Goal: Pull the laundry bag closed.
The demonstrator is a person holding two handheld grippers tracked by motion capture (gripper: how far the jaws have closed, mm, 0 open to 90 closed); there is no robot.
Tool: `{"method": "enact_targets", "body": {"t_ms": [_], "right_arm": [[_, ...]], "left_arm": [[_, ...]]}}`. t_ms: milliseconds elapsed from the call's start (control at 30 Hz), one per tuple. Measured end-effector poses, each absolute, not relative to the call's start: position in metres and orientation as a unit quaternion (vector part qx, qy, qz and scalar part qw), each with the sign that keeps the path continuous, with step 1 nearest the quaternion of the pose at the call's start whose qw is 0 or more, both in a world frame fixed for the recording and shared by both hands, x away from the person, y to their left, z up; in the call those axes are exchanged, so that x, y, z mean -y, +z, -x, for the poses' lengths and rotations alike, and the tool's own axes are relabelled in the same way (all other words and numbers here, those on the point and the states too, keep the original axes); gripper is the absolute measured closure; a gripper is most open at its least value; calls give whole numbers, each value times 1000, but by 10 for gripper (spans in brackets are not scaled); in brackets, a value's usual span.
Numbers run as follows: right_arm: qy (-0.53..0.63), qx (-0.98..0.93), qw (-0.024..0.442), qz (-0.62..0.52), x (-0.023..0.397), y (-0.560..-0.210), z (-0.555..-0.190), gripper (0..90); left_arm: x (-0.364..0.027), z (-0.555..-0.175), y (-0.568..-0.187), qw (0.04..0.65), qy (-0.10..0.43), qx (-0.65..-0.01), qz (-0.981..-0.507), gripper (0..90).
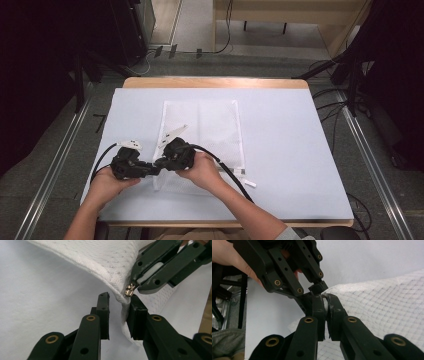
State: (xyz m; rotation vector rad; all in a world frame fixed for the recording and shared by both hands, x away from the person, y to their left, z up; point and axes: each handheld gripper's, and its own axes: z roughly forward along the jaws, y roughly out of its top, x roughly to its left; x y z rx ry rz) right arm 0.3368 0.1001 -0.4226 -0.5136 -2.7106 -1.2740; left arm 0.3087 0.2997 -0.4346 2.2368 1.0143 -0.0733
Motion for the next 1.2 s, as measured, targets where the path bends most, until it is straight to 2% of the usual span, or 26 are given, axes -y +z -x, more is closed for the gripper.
{"method": "enact_targets", "body": {"t_ms": [167,333,1200], "right_arm": [[-414,893,53,166,-101,-425,-337,878],[-411,894,54,168,-102,-428,-337,880],[-405,890,56,201,-87,-443,-345,883]], "left_arm": [[-300,-309,-434,331,-33,-392,-858,782],[-300,-311,-432,324,-35,-402,-855,866],[-311,-311,-430,336,-40,-412,-846,884]]}}
